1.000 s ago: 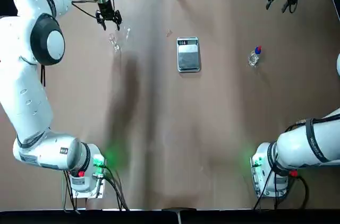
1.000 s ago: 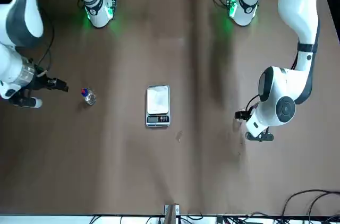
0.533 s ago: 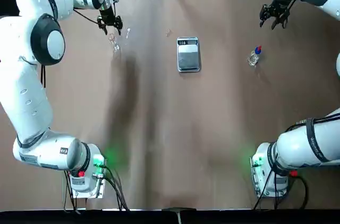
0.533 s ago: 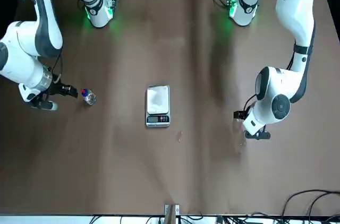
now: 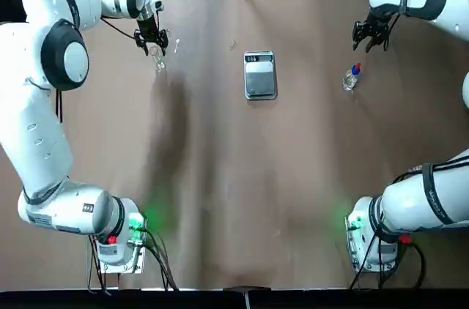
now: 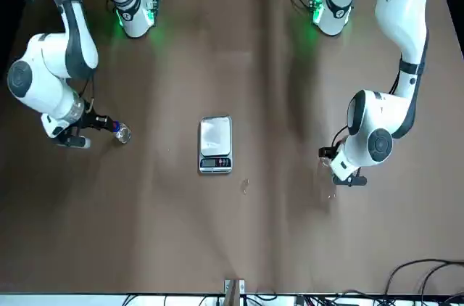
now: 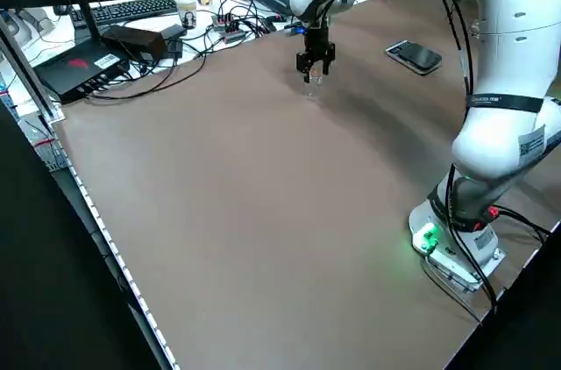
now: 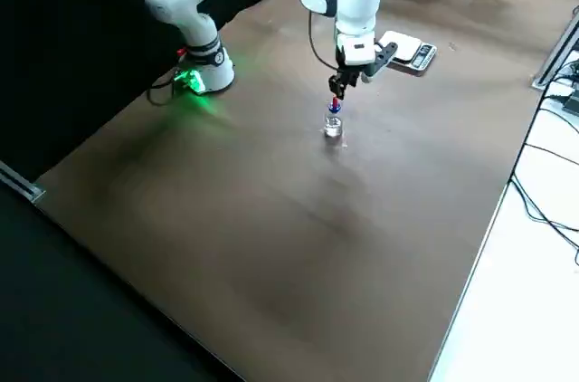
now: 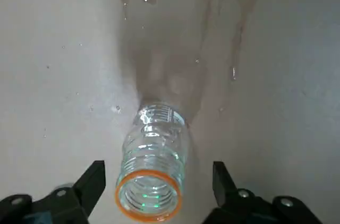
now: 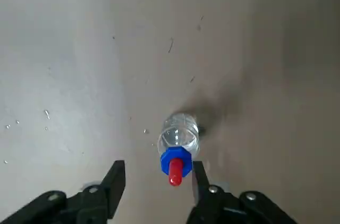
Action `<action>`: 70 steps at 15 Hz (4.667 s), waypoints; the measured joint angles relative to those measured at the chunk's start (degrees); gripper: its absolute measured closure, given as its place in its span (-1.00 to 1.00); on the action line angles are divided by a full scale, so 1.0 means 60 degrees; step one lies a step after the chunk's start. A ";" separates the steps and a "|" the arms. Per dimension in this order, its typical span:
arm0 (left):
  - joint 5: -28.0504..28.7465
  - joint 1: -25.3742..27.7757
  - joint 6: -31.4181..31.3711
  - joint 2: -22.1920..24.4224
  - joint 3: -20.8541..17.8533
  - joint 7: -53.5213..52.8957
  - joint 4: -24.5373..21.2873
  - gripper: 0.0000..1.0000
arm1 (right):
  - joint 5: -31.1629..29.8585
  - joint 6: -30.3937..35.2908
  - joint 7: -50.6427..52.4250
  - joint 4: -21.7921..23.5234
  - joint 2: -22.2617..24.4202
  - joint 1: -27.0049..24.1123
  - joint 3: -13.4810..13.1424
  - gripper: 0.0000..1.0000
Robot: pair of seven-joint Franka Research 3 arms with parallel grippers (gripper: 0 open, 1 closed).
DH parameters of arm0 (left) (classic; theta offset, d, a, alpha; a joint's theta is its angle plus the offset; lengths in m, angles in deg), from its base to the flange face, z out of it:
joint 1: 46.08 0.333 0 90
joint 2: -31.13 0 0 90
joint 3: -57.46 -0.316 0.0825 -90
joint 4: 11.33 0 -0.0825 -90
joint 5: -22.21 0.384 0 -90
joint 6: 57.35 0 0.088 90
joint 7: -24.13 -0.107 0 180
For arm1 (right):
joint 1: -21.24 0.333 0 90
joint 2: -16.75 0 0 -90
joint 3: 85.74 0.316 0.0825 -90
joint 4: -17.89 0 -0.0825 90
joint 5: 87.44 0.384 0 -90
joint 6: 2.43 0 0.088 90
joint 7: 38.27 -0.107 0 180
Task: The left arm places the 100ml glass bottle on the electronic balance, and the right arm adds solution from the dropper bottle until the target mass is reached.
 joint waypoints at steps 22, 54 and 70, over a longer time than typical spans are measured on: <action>0.0000 0.0027 0.0108 0.0210 -0.0017 -0.0003 -0.0058 -0.23 | -0.0119 -0.1095 0.0056 0.0915 -0.0043 0.0003 -0.0035 0.33; -0.0098 -0.2532 0.2409 0.0242 0.0107 0.3967 0.2189 0.03 | -0.0185 -0.1169 0.0091 0.1089 -0.0102 -0.0011 -0.0044 0.82; -0.1011 -0.5556 0.0626 -0.1447 0.0153 0.6582 0.4092 0.03 | -0.0196 -0.1176 0.0121 0.1090 -0.0102 -0.0010 -0.0044 0.90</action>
